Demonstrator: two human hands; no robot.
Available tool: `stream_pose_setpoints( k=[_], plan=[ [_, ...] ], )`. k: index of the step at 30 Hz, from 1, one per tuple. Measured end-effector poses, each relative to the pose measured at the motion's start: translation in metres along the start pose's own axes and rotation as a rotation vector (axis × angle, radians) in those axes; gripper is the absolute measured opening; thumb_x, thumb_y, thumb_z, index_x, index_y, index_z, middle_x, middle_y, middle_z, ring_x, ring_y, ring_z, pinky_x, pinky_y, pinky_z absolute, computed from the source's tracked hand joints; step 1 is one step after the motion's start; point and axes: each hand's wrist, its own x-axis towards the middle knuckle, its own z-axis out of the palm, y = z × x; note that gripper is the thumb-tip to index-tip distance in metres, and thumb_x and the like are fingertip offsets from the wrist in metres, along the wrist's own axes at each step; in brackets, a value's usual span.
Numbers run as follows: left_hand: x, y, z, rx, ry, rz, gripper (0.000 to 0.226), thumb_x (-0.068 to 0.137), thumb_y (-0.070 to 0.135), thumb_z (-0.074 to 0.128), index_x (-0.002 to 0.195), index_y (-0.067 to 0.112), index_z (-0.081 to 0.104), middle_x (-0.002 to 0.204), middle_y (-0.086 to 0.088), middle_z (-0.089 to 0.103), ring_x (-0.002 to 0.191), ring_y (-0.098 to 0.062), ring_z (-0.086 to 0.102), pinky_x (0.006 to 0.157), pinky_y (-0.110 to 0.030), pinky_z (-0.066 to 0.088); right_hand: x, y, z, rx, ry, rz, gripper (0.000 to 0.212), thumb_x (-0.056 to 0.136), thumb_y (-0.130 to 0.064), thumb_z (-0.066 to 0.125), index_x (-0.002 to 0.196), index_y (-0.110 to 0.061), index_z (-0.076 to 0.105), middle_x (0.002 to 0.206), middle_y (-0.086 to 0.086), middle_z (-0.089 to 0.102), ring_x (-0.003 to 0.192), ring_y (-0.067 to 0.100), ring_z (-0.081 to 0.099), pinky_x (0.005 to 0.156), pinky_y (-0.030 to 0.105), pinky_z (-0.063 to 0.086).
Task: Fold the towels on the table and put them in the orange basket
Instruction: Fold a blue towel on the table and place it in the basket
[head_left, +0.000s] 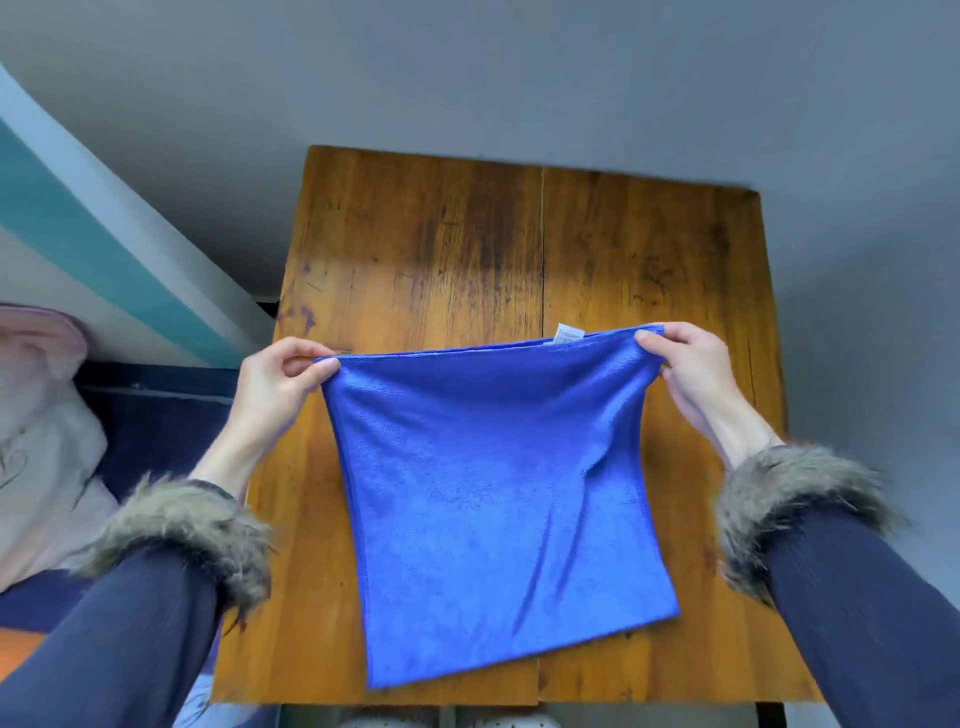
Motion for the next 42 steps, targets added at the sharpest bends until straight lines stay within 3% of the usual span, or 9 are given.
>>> stream_pose_setpoints(
  k=[6,10,14,17,23,26,33,38,42],
  plan=[
    [-0.024,0.042,-0.023,-0.084,-0.011,0.121,0.013,0.083,0.008,0.068,0.077,0.020,0.064,0.081,-0.001,0.067,0.072,-0.002,0.061,0.070,-0.017,0.048,-0.057,-0.038,-0.020,0.078,0.033,-0.091,0.007,0.085,-0.002,0.062,0.082,-0.008,0.063,0.082,0.008,0.064,0.078,0.019,0.061,0.074,0.029,0.050],
    [-0.029,0.075,-0.044,-0.064,-0.037,0.197,0.017,0.083,0.003,0.066,0.075,0.017,0.063,0.071,0.007,0.069,0.068,-0.004,0.062,0.071,-0.023,0.050,-0.091,-0.070,-0.031,0.054,0.033,-0.184,0.009,0.084,-0.001,0.062,0.081,-0.009,0.062,0.083,0.009,0.063,0.081,0.019,0.061,0.077,0.029,0.052],
    [-0.033,0.116,-0.062,-0.016,0.001,0.296,0.024,0.082,-0.005,0.060,0.071,0.017,0.059,0.062,0.011,0.068,0.065,-0.011,0.058,0.061,-0.016,0.048,-0.120,-0.110,-0.036,-0.068,0.059,-0.360,0.016,0.080,0.003,0.066,0.075,-0.012,0.063,0.075,0.005,0.063,0.069,0.008,0.060,0.067,0.015,0.051],
    [-0.035,0.151,-0.073,0.031,0.077,0.401,0.022,0.080,-0.003,0.060,0.071,0.017,0.059,0.076,0.001,0.068,0.073,-0.016,0.061,0.070,-0.025,0.048,-0.135,-0.142,-0.041,-0.064,0.062,-0.441,0.019,0.077,0.005,0.068,0.072,-0.012,0.064,0.061,-0.006,0.067,0.058,-0.002,0.059,0.062,0.010,0.048],
    [-0.049,0.213,-0.089,-0.028,0.198,0.542,0.029,0.079,-0.005,0.057,0.070,0.023,0.058,0.077,0.004,0.065,0.062,0.008,0.057,0.067,-0.014,0.047,-0.170,-0.193,-0.058,0.255,-0.177,-0.438,0.033,0.048,-0.026,0.074,0.075,-0.007,0.069,0.069,-0.001,0.071,0.065,0.007,0.065,0.066,0.016,0.053],
    [-0.056,0.227,-0.093,-0.052,0.214,0.564,0.033,0.080,-0.008,0.055,0.073,0.024,0.059,0.077,0.005,0.063,0.062,0.010,0.057,0.066,-0.006,0.045,-0.176,-0.203,-0.064,0.220,-0.205,-0.456,0.005,0.071,-0.004,0.067,0.075,-0.006,0.070,0.068,-0.001,0.072,0.065,0.007,0.066,0.067,0.016,0.054],
    [-0.070,0.240,-0.093,-0.109,0.190,0.588,0.022,0.085,-0.010,0.050,0.092,0.008,0.062,0.082,0.005,0.062,0.064,0.012,0.058,0.066,-0.002,0.044,-0.173,-0.209,-0.060,0.303,-0.070,-0.498,0.017,0.084,0.007,0.056,0.085,-0.008,0.064,0.064,-0.004,0.070,0.061,0.005,0.064,0.061,0.015,0.052],
    [-0.074,0.239,-0.096,-0.174,0.108,0.565,0.022,0.093,0.000,0.049,0.106,0.011,0.063,0.091,0.001,0.065,0.072,0.005,0.060,0.079,-0.015,0.049,-0.164,-0.206,-0.064,0.220,-0.021,-0.488,0.021,0.088,0.007,0.052,0.098,-0.006,0.065,0.070,-0.006,0.070,0.063,0.002,0.063,0.063,0.013,0.052],
    [-0.071,0.231,-0.094,0.067,0.116,0.558,0.025,0.094,0.001,0.047,0.103,0.012,0.067,0.100,-0.006,0.066,0.089,-0.015,0.057,0.085,-0.026,0.045,-0.158,-0.201,-0.061,0.003,0.038,-0.494,0.025,0.089,0.007,0.050,0.081,-0.011,0.065,0.073,-0.002,0.066,0.059,-0.001,0.061,0.062,0.009,0.050]
  ],
)
